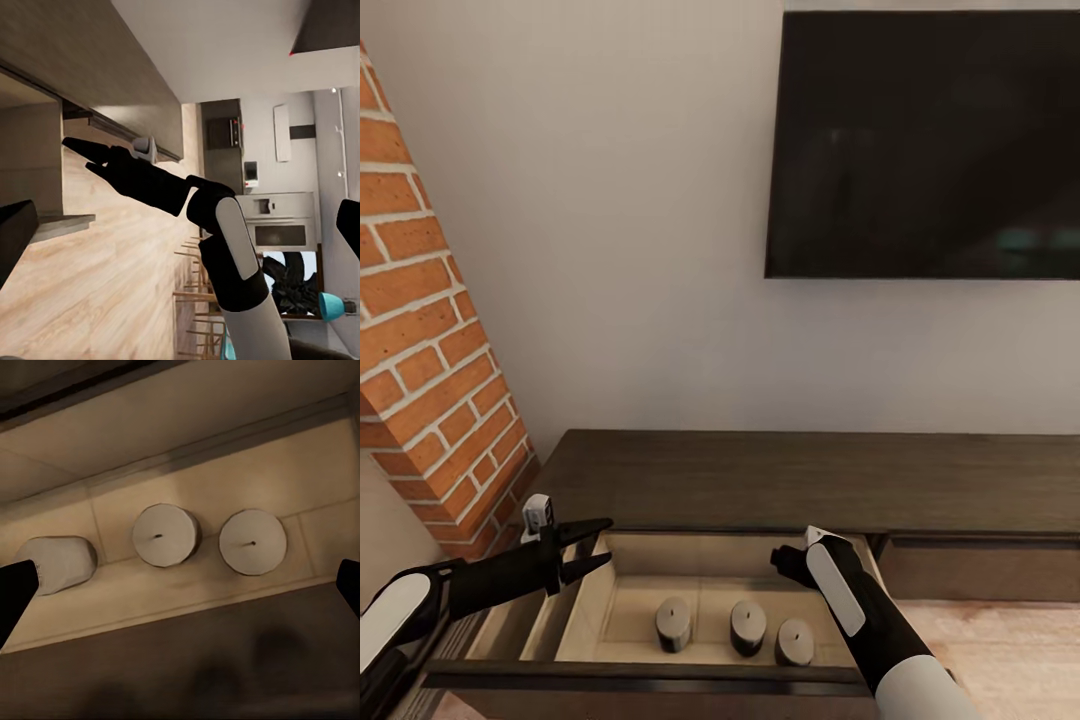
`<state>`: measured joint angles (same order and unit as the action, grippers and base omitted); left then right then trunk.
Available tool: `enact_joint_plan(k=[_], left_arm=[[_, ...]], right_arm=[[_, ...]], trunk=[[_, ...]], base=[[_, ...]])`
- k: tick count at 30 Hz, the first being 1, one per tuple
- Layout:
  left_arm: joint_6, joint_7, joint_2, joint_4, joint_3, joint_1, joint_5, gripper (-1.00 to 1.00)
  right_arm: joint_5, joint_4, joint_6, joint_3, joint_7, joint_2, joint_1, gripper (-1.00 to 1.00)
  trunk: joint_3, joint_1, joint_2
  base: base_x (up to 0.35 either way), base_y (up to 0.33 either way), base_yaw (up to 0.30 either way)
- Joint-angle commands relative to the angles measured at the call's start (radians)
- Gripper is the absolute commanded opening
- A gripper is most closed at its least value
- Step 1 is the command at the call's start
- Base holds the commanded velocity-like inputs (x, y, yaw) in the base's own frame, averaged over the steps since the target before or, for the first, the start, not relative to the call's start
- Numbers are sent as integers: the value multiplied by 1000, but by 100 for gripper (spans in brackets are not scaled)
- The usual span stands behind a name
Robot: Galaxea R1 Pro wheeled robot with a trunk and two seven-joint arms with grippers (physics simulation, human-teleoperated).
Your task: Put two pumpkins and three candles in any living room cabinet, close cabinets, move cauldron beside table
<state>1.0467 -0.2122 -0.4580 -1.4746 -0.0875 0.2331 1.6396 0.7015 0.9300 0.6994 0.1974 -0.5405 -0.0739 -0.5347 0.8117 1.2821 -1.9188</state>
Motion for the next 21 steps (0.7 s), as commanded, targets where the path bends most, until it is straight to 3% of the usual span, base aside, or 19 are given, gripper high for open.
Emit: enact_joint_plan(k=[1,10,21], left_arm=[[1,-10,-1,0,-1,1,-9,100],[1,-9,-1,4,-3,1,-9,100],[1,-10,1,7,-2,0,-9,100]], right_arm=[[10,1,0,2,-8,0,-1,100],[10,0,-1,2,16,0,-1,100],[10,0,-3,2,18,0,-1,100]], trunk=[[-2,-4,7],[-30,-39,70],[-65,-81,147]], base=[[-12,0,0],[-127,0,0],[-11,0,0]])
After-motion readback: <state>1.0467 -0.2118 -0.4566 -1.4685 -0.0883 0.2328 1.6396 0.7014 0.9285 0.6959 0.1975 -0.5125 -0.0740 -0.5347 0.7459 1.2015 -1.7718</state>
